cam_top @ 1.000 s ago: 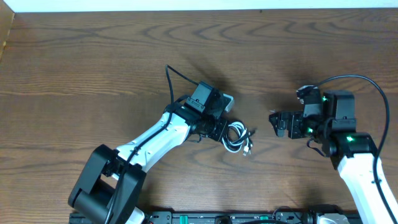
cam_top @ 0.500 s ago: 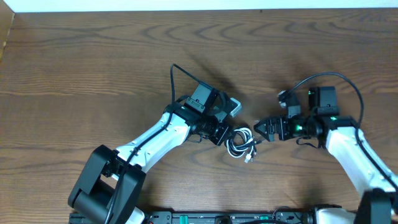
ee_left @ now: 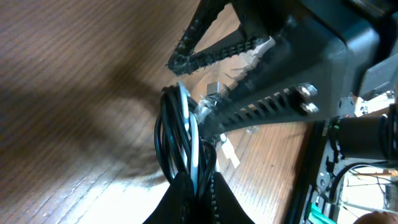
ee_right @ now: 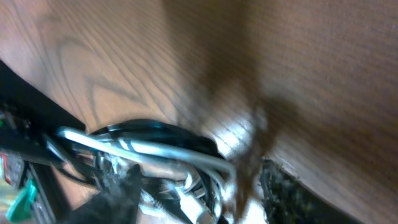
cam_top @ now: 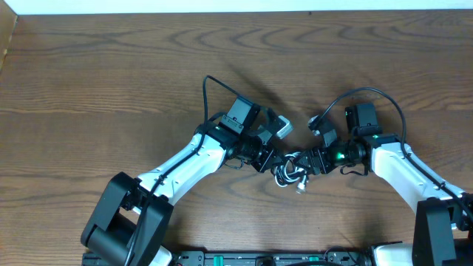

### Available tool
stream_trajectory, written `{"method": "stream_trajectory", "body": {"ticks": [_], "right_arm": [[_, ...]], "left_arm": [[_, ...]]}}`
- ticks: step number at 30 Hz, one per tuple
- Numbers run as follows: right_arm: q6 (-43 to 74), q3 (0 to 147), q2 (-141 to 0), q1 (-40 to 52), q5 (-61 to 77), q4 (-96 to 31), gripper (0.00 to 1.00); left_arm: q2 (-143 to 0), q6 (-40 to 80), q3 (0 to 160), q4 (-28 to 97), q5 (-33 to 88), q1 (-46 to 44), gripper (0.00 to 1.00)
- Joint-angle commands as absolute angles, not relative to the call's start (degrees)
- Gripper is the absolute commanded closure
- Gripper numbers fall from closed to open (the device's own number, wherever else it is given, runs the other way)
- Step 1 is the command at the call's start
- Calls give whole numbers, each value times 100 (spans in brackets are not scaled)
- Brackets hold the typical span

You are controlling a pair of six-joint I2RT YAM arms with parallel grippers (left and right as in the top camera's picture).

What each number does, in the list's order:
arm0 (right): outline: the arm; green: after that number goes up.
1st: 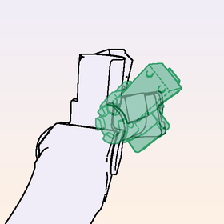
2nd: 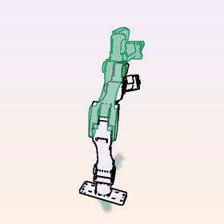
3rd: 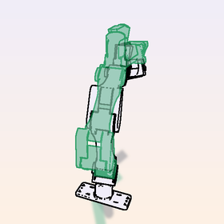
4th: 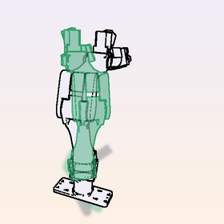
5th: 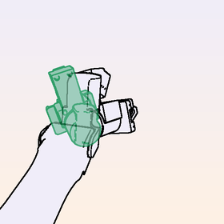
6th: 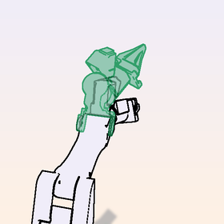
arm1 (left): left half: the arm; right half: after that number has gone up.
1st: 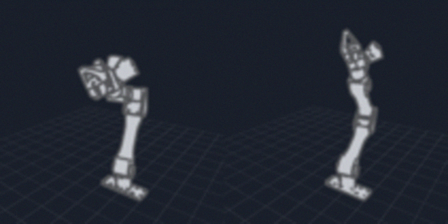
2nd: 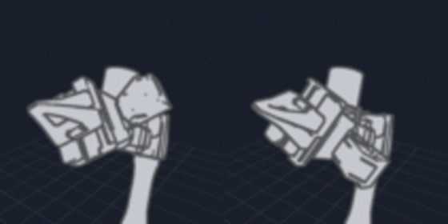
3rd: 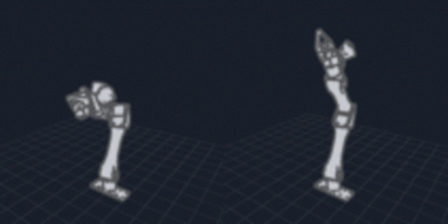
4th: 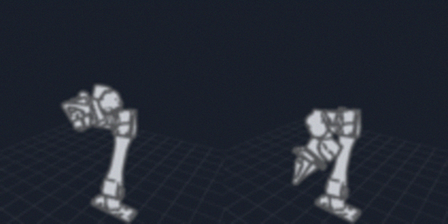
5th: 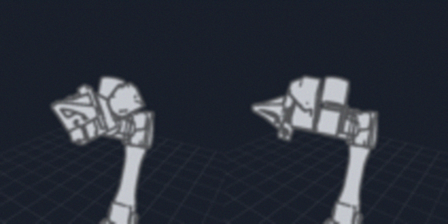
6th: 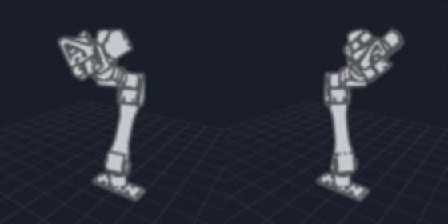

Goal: Untangle cables

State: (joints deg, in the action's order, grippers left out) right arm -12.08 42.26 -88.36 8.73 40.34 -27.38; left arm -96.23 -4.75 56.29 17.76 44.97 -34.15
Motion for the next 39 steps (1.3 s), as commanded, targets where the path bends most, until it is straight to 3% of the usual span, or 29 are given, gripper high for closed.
{"method": "stream_trajectory", "body": {"ticks": [1, 14, 20, 26, 34, 39], "right_arm": [[-1337, 4322, -8851, 928, 4154, -2700, 51], [-1302, 4189, -8851, 947, 3500, -2591, 57], [-1214, 4189, -8851, 954, 4327, -2436, 45], [-2268, 4189, -8851, 943, 5839, -2397, 34], [-2451, 4189, -8851, 947, 5782, -2246, 33], [-2449, 4189, -8851, 947, 5341, -2250, 38]], "left_arm": [[-9568, -561, 5671, 1791, 4731, -3415, 93], [-9568, -598, 5671, 1785, 4860, -3044, 93], [-9568, -596, 5673, 1673, 5129, -3026, 93], [-9566, -593, 5673, 1658, 5140, -2985, 93], [-9564, -528, 5677, 1529, 5551, -2974, 92], [-9539, -532, 5677, 1304, 6219, -2954, 92]]}}
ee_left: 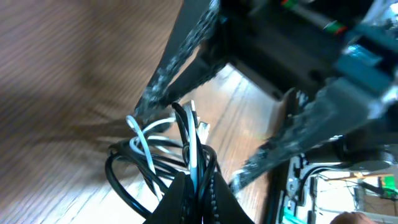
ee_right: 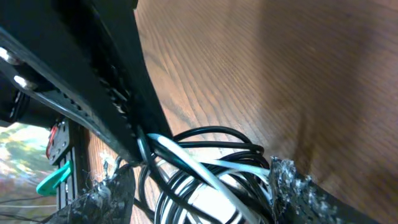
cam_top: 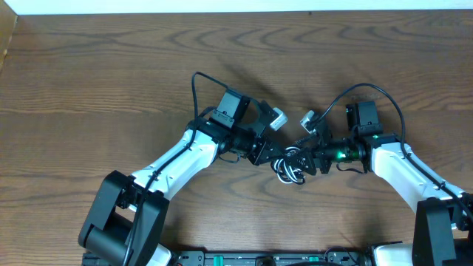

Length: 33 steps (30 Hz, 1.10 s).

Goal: Untangle cables

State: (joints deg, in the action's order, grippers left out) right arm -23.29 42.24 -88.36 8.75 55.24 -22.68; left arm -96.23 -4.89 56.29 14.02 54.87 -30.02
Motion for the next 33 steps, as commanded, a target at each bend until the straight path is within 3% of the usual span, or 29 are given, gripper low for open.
{"method": "stream_trajectory", "body": {"ticks": [1, 4, 8, 9, 10, 11, 13, 14, 21, 33], "right_arm": [[-2447, 4189, -8851, 950, 5227, -2263, 39], [-2412, 4189, -8851, 947, 5050, -2294, 58], [-2314, 4189, -8851, 947, 5046, -2300, 96], [-2220, 4189, -8851, 947, 5046, -2285, 98], [-2154, 4189, -8851, 947, 5046, -2261, 99], [-2058, 4189, -8851, 947, 5046, -2217, 99], [-1664, 4189, -8851, 947, 5048, -2025, 99], [-1363, 4191, -8849, 947, 5052, -1876, 99], [746, 4193, -8744, 947, 5057, -506, 99], [1055, 4193, -8722, 1098, 5634, -572, 99]], "left_arm": [[-9539, -530, 5677, 1251, 6318, -2941, 93], [-9539, -530, 5677, 1188, 6386, -2867, 93], [-9539, -530, 5675, 1212, 6357, -2744, 93], [-9539, -532, 5675, 1262, 6257, -2742, 92], [-9539, -532, 5675, 1330, 6106, -2744, 83], [-9539, -532, 5675, 1435, 5907, -2744, 63], [-9539, -528, 5664, 1688, 5430, -2746, 44], [-9542, -528, 5651, 1817, 5194, -2744, 40], [-9542, -528, 5649, 2491, 4558, -2746, 38], [-9542, -375, 5649, 1872, 4554, -2744, 38]]}}
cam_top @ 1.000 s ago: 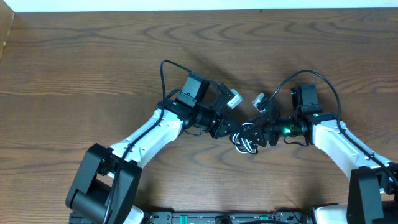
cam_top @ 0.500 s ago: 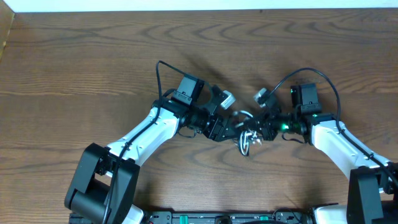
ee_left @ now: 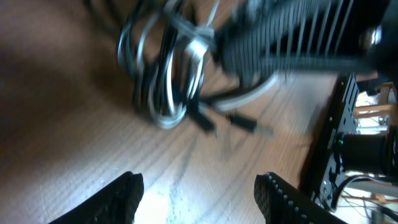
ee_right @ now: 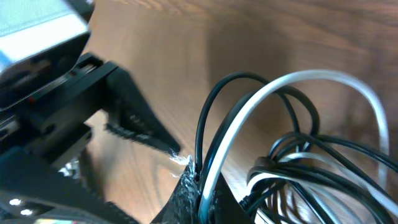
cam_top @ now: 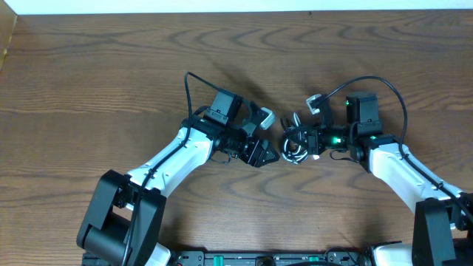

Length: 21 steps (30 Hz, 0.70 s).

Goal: Untangle cables

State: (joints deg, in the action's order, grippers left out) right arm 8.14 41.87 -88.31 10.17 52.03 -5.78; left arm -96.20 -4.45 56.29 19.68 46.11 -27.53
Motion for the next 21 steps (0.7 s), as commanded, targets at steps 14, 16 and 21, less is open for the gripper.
{"method": "stream_trajectory", "body": {"ticks": [14, 16, 21], "right_arm": [[1483, 4193, -8722, 1098, 6512, 19, 99], [1629, 4193, -8722, 1098, 6571, 156, 99], [1741, 4193, -8722, 1098, 6834, 370, 99]], "left_arm": [[-9548, -117, 5649, 1741, 3765, -2805, 38], [-9548, -117, 5649, 1719, 3765, -2818, 38], [-9548, -36, 5649, 1608, 3767, -2842, 38]]}}
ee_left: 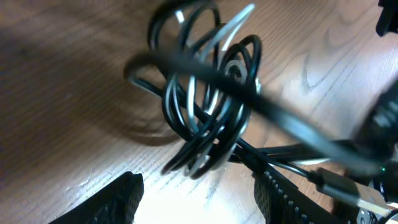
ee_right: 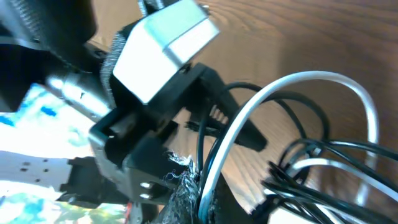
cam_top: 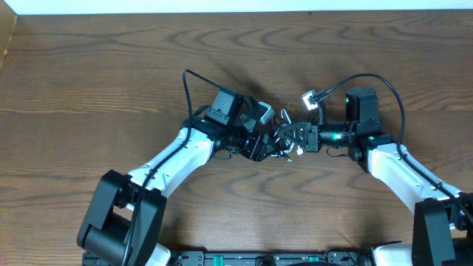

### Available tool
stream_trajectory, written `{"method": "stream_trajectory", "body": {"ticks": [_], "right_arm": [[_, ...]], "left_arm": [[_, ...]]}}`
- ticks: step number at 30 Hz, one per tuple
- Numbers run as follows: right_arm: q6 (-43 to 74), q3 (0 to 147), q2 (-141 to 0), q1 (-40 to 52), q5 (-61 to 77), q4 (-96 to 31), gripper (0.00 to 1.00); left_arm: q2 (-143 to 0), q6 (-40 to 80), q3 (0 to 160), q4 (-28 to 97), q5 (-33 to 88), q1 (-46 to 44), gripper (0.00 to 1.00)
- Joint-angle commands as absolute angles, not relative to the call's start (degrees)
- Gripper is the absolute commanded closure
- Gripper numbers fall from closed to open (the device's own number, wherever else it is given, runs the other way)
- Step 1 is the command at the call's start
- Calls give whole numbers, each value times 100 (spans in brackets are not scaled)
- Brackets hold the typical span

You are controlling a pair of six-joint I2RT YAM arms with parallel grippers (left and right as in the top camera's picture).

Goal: Untangle cables

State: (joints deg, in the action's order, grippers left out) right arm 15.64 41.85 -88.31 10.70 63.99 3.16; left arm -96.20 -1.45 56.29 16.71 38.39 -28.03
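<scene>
A tangle of black and white cables (cam_top: 285, 140) hangs between the two arms near the table's middle. My right gripper (cam_top: 304, 139) is shut on a black and a white strand of it (ee_right: 200, 186), and the other loops (ee_right: 311, 143) spread out beyond its fingers. My left gripper (cam_top: 262, 145) faces the bundle from the left. It is open (ee_left: 199, 183), and the coils (ee_left: 211, 112) lie just ahead of its fingers (ee_left: 127, 193). A plug end (ee_left: 348, 196) trails at the lower right.
The brown wooden table (cam_top: 111, 74) stretches on all sides, with a white strip (cam_top: 222, 6) along its far edge. Each wrist's own black lead arches above it, the left one (cam_top: 188, 89) and the right one (cam_top: 384, 85).
My open left gripper has moved closer to the bundle, which now fills its view. The right gripper, still shut on the strands, has shifted the tangle slightly left.
First my left gripper was shut on the bundle near the table's front, with the right gripper open astride it. Then the same hold stood slightly farther back. Then the right was shut on the strands and the left open, apart. Now the left faces the coils closely.
</scene>
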Motion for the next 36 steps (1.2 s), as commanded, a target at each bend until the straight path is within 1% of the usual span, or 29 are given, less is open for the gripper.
{"method": "stream_trajectory", "body": {"ticks": [1, 9, 14, 17, 20, 22, 25, 26, 28, 29, 30, 31, 33, 36], "right_arm": [[1778, 4193, -8722, 1098, 6834, 370, 99], [1844, 4193, -8722, 1098, 6967, 390, 99], [1844, 4193, -8722, 1098, 6971, 390, 99], [1844, 4193, -8722, 1100, 7054, 412, 99], [1844, 4193, -8722, 1098, 7070, 414, 99], [1844, 4193, -8722, 1098, 7072, 414, 99], [1841, 4193, -8722, 1098, 7070, 414, 99], [1844, 4193, -8722, 1098, 7070, 412, 99], [1844, 4193, -8722, 1098, 7070, 410, 99], [1841, 4193, -8722, 1098, 7072, 410, 99], [1841, 4193, -8722, 1098, 7070, 410, 99], [1839, 4193, -8722, 1098, 7061, 410, 99], [1833, 4193, -8722, 1087, 6877, 401, 99], [1811, 4193, -8722, 1048, 5752, 128, 99]], "left_arm": [[-9548, 40, 5649, 1559, 3769, -2842, 38], [-9548, 235, 5649, 1267, 3791, -2974, 37], [-9548, 558, 5649, 950, 3736, -3105, 38], [-9548, 834, 5645, 952, 3232, -3183, 38], [-9548, 851, 5572, 945, 2923, -3280, 39], [-9550, 849, 5535, 952, 2893, -3326, 47], [-9550, 849, 5524, 974, 2792, -3345, 64], [-9550, 849, 5524, 1000, 2670, -3345, 68], [-9550, 849, 5524, 1068, 2366, -3345, 73], [-9550, 849, 5524, 1149, 2137, -3345, 77], [-9550, 849, 5524, 1247, 1973, -3345, 88], [-9550, 849, 5524, 1321, 1907, -3345, 92], [-9550, 847, 5524, 1503, 1811, -3339, 93], [-9535, 849, 5524, 1872, 1684, -3288, 92]]}}
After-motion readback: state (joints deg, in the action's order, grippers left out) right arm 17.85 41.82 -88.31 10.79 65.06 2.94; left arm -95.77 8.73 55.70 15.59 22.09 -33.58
